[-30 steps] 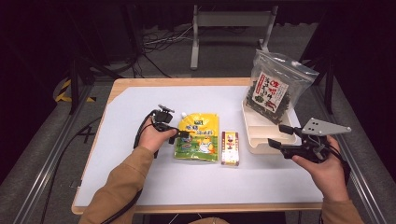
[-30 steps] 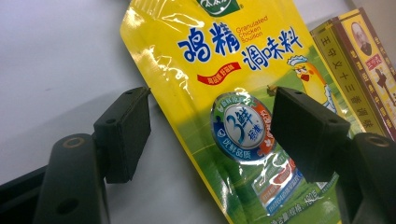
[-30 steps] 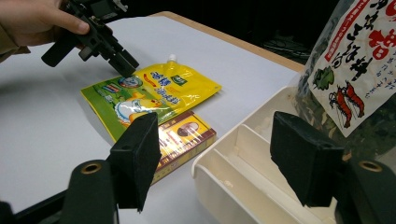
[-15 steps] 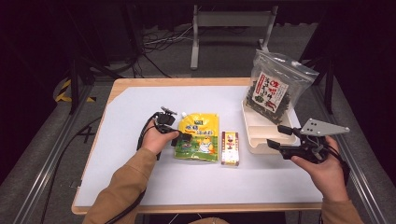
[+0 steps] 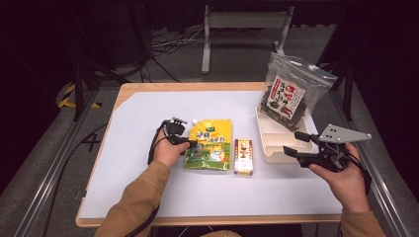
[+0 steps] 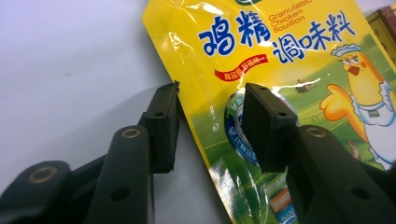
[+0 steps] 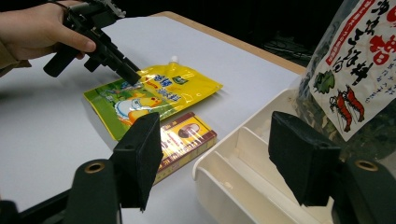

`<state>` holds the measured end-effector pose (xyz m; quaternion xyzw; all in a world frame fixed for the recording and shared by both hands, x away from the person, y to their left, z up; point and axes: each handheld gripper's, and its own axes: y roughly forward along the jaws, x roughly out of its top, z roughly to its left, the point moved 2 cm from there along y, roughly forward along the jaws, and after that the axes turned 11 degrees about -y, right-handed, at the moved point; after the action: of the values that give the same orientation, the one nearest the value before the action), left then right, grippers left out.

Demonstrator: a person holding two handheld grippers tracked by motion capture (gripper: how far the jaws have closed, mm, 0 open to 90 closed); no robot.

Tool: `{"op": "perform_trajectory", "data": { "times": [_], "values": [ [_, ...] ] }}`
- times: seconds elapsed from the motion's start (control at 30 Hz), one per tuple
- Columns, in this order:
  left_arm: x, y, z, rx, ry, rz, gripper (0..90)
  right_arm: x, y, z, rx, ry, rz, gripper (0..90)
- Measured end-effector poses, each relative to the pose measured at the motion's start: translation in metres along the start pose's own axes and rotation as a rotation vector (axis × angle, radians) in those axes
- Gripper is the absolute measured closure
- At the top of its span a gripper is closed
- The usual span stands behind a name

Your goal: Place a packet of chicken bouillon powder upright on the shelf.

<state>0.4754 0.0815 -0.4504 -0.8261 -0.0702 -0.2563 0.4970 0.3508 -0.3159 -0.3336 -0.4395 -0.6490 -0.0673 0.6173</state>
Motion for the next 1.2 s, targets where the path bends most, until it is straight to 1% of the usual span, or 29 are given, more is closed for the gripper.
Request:
{"op": "perform_trajectory", "data": {
  "times": [0.07, 0.13, 0.17, 0.2, 0.23, 0.27, 0.33, 0.4, 0.47, 0.5, 0.57, 0.6, 0.63, 0.67, 0.7, 0.73, 0.77, 0.8, 0.83, 0.87, 1.0, 1.17, 1.2],
  "values": [
    [0.0, 0.0, 0.001, 0.01, -0.004, -0.008, 66.8, 0.0, 0.001, 0.0, 0.001, -0.001, 0.001, 35.1],
    [0.0, 0.0, 0.004, -0.003, -0.016, -0.012, 73.0, 0.0, 0.002, 0.001, 0.001, -0.003, 0.001, 35.1],
    [0.0, 0.0, 0.004, -0.003, -0.016, -0.012, 76.0, 0.001, 0.002, 0.001, 0.002, -0.003, 0.001, 35.1],
    [-0.001, 0.0, 0.006, -0.018, -0.036, -0.02, 76.0, 0.001, 0.002, 0.001, 0.002, -0.003, 0.001, 35.1],
    [-0.001, 0.0, 0.008, -0.048, -0.05, -0.02, 79.2, 0.0, 0.002, 0.001, 0.002, -0.003, 0.0, 35.1],
    [-0.001, 0.001, 0.009, -0.089, -0.077, -0.017, 82.7, 0.0, 0.002, 0.0, 0.002, -0.002, 0.001, 35.1],
    [-0.001, 0.002, 0.011, -0.123, -0.1, -0.016, 81.3, 0.0, 0.001, 0.0, -0.001, 0.0, 0.001, 35.1],
    [-0.001, 0.002, 0.012, -0.151, -0.122, -0.017, 76.8, -0.001, 0.0, -0.001, -0.002, 0.003, 0.001, 35.1],
    [-0.001, 0.003, 0.008, -0.168, -0.114, -0.017, 67.7, -0.002, -0.001, -0.002, -0.005, 0.009, -0.001, 35.1],
    [-0.001, 0.003, 0.006, -0.168, -0.111, -0.017, 63.4, -0.003, -0.001, -0.002, -0.006, 0.01, 0.0, 35.1],
    [0.0, 0.005, 0.001, -0.173, -0.097, -0.015, 58.6, -0.004, 0.0, -0.002, -0.004, 0.011, 0.005, 35.1],
    [-0.001, 0.006, -0.001, -0.163, -0.089, -0.018, 59.3, -0.004, 0.0, -0.001, -0.003, 0.013, 0.007, 35.1],
    [-0.001, 0.007, -0.002, -0.137, -0.068, -0.021, 64.2, -0.004, 0.001, -0.001, -0.001, 0.013, 0.009, 35.1],
    [-0.001, 0.008, -0.002, -0.124, -0.056, -0.026, 73.8, -0.005, 0.001, -0.001, 0.0, 0.011, 0.01, 35.1],
    [-0.001, 0.009, 0.0, -0.14, -0.053, -0.028, 77.8, -0.004, 0.001, 0.0, 0.0, 0.011, 0.01, 35.1],
    [-0.001, 0.009, 0.0, -0.14, -0.053, -0.028, 85.1, -0.004, 0.001, 0.0, 0.0, 0.011, 0.01, 35.1],
    [0.0, 0.009, 0.002, -0.157, -0.066, -0.028, 85.1, -0.004, 0.001, 0.0, 0.001, 0.011, 0.009, 35.1],
    [-0.001, 0.009, 0.004, -0.177, -0.078, -0.029, 87.4, -0.004, 0.001, 0.0, 0.001, 0.011, 0.008, 35.1],
    [-0.001, 0.01, 0.005, -0.183, -0.076, -0.033, 88.2, -0.004, 0.001, 0.0, 0.002, 0.011, 0.008, 35.1],
    [-0.001, 0.01, 0.005, -0.187, -0.07, -0.036, 88.4, -0.004, 0.001, 0.0, 0.002, 0.012, 0.008, 35.1],
    [-0.002, 0.008, 0.003, -0.167, -0.012, -0.057, 89.3, -0.005, 0.003, 0.0, 0.005, 0.014, 0.013, 35.1],
    [-0.001, -0.002, 0.002, -0.212, -0.005, -0.09, 89.7, -0.005, 0.003, 0.0, 0.007, 0.013, 0.01, 35.2],
    [-0.001, -0.005, 0.001, -0.221, 0.004, -0.106, 89.9, -0.004, 0.003, 0.0, 0.006, 0.015, 0.009, 35.3]
  ]
}}
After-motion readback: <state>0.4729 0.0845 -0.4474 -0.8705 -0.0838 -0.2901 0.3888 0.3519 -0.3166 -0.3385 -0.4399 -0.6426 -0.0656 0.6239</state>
